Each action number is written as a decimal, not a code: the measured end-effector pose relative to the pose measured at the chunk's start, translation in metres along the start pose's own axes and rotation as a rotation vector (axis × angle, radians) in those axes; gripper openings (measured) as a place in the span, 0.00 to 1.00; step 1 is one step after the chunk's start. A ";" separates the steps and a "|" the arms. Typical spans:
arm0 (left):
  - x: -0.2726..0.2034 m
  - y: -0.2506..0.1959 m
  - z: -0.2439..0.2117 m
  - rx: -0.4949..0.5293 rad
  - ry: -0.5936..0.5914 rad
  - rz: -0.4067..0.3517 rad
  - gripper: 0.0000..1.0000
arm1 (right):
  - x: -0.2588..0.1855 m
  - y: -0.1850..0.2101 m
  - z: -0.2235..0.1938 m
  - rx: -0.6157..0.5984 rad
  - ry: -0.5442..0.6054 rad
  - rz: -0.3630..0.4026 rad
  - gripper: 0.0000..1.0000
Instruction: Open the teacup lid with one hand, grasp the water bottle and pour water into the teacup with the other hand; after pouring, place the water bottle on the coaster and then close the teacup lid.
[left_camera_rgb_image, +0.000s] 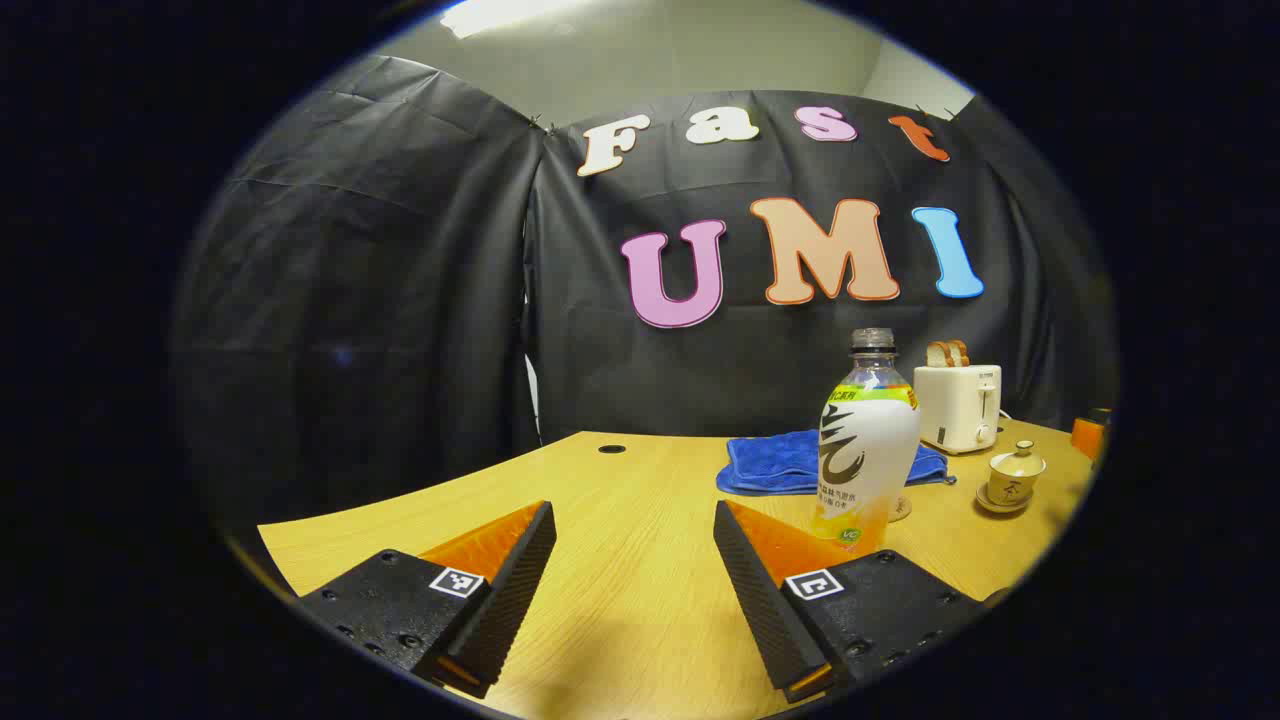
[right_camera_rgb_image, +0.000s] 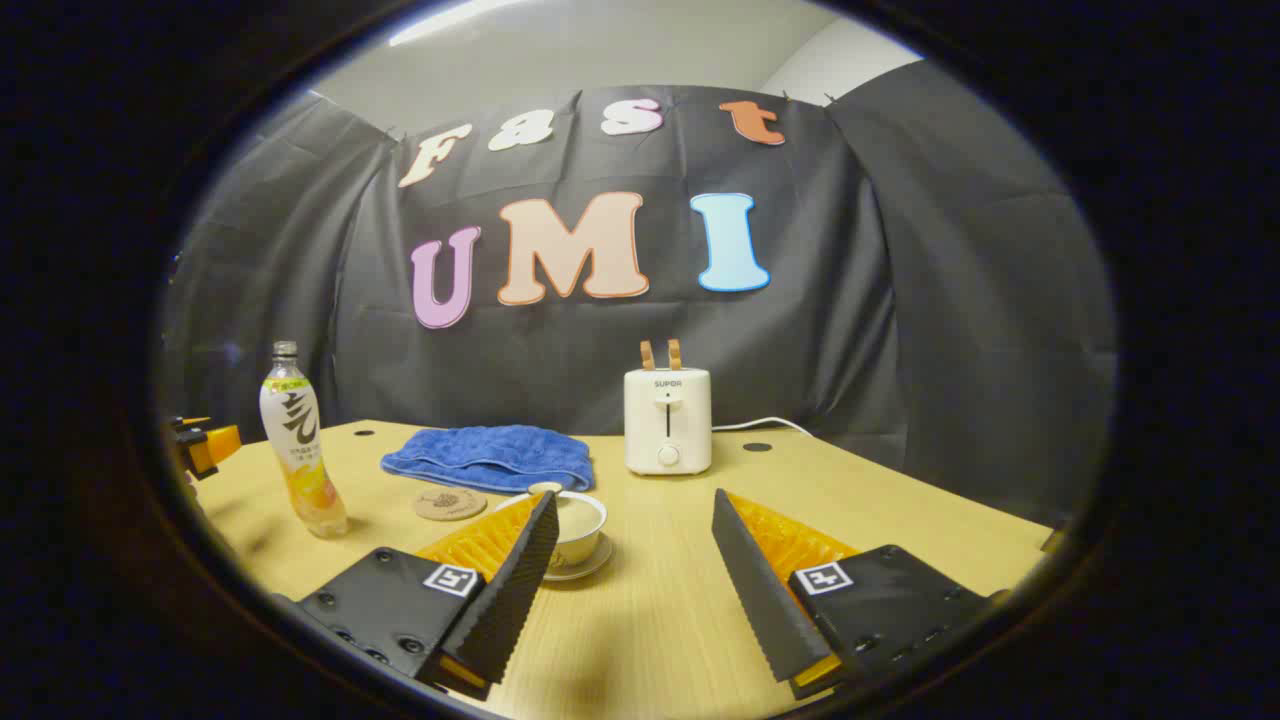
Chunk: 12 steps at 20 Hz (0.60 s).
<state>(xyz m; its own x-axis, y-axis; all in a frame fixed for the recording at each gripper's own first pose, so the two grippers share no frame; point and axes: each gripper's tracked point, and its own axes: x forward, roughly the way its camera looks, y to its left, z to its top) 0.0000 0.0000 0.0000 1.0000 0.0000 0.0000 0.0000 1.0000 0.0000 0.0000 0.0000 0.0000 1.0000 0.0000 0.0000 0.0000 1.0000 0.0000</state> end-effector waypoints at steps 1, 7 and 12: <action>0.000 0.000 -0.001 -0.001 -0.002 0.001 0.93 | 0.000 0.000 0.000 0.000 0.000 0.001 0.96; 0.000 -0.002 -0.001 -0.001 -0.001 0.004 0.90 | -0.001 -0.005 0.001 -0.001 -0.004 -0.024 0.96; 0.000 -0.003 -0.001 -0.002 -0.002 0.001 0.93 | 0.000 -0.005 0.001 -0.001 -0.004 -0.024 0.96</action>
<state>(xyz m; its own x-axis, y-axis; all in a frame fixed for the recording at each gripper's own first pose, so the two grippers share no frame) -0.0001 -0.0029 -0.0010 1.0000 0.0007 0.0016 -0.0007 1.0000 -0.0024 -0.0001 -0.0052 0.0008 0.9997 -0.0237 0.0039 0.0237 0.9997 -0.0008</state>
